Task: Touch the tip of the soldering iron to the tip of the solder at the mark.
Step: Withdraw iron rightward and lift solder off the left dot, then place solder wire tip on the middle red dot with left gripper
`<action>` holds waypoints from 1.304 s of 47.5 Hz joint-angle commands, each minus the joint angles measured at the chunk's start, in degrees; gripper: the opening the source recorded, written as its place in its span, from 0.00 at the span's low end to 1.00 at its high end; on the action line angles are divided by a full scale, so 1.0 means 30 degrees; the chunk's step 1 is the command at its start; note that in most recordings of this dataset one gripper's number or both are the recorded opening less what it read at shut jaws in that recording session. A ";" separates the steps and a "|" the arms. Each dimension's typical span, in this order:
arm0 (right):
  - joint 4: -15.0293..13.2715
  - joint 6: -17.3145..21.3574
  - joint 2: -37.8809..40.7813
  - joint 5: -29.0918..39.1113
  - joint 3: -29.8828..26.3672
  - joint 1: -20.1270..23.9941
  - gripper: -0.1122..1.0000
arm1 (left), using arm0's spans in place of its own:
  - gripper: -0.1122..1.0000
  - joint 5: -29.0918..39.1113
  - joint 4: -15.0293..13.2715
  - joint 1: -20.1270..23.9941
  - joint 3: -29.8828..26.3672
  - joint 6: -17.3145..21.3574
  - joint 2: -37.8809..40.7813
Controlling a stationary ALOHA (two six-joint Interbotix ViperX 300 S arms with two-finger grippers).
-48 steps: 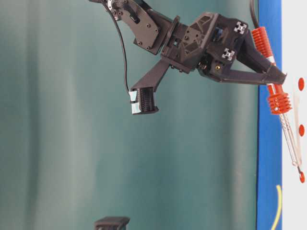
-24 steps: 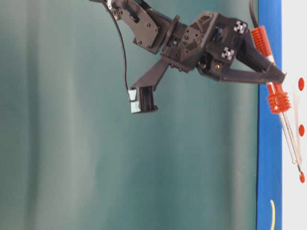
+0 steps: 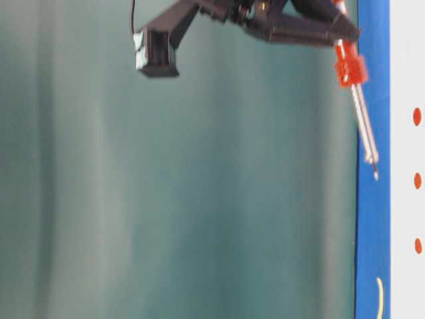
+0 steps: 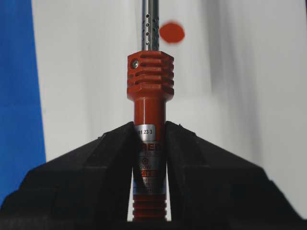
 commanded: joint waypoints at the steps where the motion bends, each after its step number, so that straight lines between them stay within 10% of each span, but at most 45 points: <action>1: -0.0029 0.0205 -0.0557 -0.0205 -0.0029 -0.0059 0.16 | 0.13 -0.0146 0.0029 0.0000 -0.0469 -0.0029 0.0029; 62: -0.0498 0.0381 0.0234 -0.0557 0.0059 -0.0117 0.16 | 0.13 -0.0820 0.0059 -0.0352 -0.6094 0.0293 0.7500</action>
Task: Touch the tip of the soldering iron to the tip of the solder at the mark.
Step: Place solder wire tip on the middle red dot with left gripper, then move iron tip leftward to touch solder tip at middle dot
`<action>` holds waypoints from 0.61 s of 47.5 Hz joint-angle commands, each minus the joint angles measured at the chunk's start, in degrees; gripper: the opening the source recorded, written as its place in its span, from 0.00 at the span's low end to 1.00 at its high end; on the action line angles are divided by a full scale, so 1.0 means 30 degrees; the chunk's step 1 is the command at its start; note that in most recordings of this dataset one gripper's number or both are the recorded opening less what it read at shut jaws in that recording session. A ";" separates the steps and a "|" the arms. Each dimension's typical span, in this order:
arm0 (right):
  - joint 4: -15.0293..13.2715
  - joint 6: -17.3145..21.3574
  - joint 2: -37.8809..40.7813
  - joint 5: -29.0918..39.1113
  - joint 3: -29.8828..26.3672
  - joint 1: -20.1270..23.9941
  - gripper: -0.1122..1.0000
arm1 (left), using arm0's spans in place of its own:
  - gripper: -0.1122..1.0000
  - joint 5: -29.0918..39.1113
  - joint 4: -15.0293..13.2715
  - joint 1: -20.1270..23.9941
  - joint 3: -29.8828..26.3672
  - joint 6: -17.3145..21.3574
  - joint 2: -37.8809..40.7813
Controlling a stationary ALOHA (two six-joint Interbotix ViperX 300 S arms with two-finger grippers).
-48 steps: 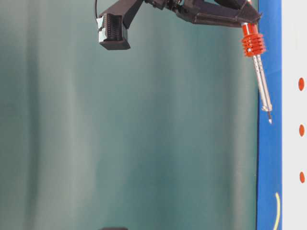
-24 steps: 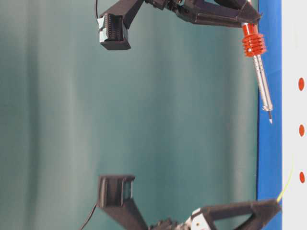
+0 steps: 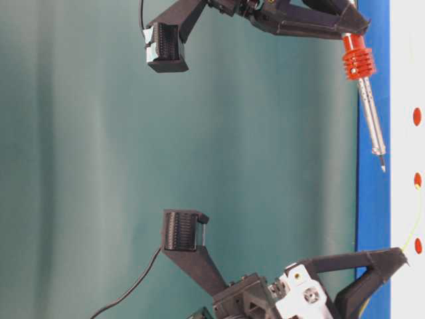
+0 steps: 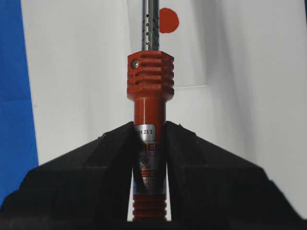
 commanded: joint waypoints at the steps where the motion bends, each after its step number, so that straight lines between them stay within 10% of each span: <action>1: -0.0059 0.0029 -0.0088 -0.0205 -0.0176 -0.0029 0.16 | 0.13 -0.0352 0.0059 0.0029 -0.0410 0.0029 -0.0059; 29: -0.0029 0.0029 0.0732 -0.0234 -0.0615 -0.0029 0.16 | 0.13 -0.0264 0.0029 0.0176 -0.0293 -0.0029 0.0146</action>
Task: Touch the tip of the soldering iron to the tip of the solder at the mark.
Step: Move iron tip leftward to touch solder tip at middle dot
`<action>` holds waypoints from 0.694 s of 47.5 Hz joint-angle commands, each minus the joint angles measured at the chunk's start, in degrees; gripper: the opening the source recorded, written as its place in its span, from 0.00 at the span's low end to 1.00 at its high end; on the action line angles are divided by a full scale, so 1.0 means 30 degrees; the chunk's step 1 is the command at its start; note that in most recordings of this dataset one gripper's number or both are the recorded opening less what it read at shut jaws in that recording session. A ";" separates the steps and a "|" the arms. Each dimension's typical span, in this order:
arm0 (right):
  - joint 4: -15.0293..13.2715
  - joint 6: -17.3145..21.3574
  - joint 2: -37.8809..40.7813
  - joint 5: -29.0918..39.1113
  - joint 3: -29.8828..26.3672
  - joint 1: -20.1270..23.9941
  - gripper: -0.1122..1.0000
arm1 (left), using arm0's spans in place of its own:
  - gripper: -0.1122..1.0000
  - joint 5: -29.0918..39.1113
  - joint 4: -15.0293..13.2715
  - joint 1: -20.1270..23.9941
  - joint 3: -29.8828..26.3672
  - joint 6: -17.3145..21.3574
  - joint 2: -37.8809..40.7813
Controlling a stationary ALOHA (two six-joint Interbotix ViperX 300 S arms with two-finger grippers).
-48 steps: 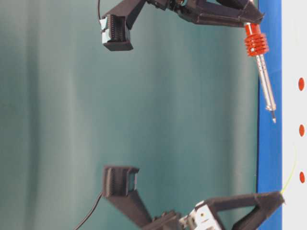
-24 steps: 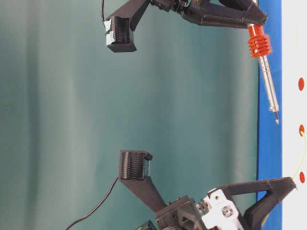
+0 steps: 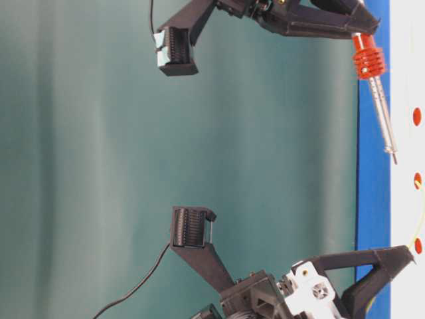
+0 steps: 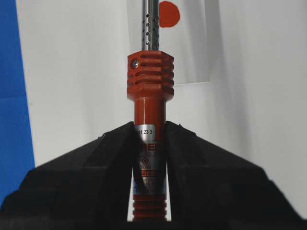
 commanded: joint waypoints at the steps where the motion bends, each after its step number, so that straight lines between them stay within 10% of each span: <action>1: -0.0029 0.0029 0.0117 -0.0146 -0.0586 -0.0029 0.16 | 0.13 -0.0059 0.0029 0.0029 -0.0293 0.0000 -0.0205; 33: 0.0000 0.0000 0.1641 -0.0146 -0.1348 -0.0029 0.16 | 0.13 0.0000 0.0029 0.0029 -0.0293 -0.0117 -0.0205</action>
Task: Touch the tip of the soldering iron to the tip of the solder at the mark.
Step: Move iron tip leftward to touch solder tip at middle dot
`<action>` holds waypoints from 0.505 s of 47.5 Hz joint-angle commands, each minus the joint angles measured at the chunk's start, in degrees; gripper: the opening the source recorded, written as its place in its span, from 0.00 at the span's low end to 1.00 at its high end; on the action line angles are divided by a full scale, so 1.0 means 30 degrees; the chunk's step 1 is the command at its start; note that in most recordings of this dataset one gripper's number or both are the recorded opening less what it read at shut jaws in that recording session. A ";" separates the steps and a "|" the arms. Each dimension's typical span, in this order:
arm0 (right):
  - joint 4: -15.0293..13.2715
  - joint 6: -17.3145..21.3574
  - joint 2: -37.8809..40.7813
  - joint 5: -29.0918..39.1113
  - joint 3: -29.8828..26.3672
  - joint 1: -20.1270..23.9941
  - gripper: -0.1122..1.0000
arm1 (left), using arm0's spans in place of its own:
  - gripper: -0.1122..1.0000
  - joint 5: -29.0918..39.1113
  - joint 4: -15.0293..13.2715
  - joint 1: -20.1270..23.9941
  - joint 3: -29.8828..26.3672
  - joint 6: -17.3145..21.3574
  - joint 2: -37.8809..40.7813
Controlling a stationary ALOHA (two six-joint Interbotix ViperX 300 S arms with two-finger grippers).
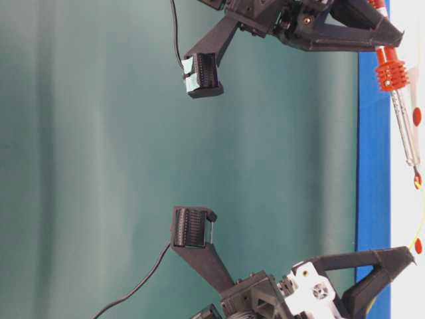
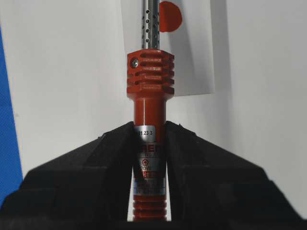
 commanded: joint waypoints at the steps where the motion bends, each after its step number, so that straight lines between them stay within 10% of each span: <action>1: -0.0029 0.0029 -0.0176 -0.0146 -0.0469 -0.0029 0.16 | 0.13 -0.0088 0.0029 0.0029 -0.0293 -0.0029 -0.0205; 24: -0.0146 0.0000 -0.0176 -0.0088 -0.0469 -0.0088 0.16 | 0.13 -0.0059 0.0029 0.0029 -0.0293 0.0088 -0.0205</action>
